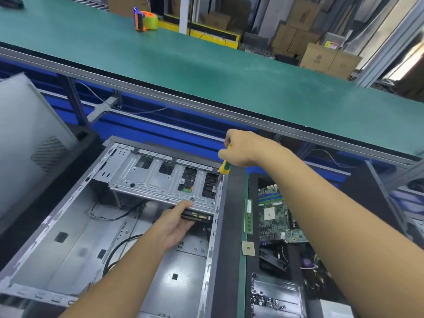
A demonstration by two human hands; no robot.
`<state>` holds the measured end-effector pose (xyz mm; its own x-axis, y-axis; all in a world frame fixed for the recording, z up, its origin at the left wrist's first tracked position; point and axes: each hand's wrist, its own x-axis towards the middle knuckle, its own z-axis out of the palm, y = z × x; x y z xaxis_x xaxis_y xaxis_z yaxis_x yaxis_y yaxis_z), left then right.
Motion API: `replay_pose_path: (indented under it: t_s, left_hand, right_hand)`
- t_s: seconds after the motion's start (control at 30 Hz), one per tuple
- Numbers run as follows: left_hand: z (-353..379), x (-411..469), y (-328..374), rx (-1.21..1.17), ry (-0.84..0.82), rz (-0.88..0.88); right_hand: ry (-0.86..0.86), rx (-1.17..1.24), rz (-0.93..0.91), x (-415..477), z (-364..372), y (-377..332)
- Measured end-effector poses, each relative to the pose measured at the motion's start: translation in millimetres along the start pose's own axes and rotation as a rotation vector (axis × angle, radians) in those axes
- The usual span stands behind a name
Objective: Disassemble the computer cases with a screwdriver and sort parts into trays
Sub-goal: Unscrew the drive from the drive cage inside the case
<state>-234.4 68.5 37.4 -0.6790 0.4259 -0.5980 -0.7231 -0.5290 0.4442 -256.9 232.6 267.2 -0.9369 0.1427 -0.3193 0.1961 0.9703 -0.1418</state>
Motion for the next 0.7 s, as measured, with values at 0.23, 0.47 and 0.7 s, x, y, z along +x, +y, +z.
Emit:
replay_pose_path:
  t_s: [0.23,0.47,0.7]
  left_hand:
    - [2,-4,0,0.027,0.035,0.009]
    - [6,-14,2,0.202,0.192,0.037]
    - [25,-46,5,1.007,0.833,0.292]
  right_hand:
    - [0.128,-0.018,-0.009,5,11,1]
    - [0.068,0.016,-0.087,1,11,-2]
    - [0.110,0.002,-0.111,1,9,-2]
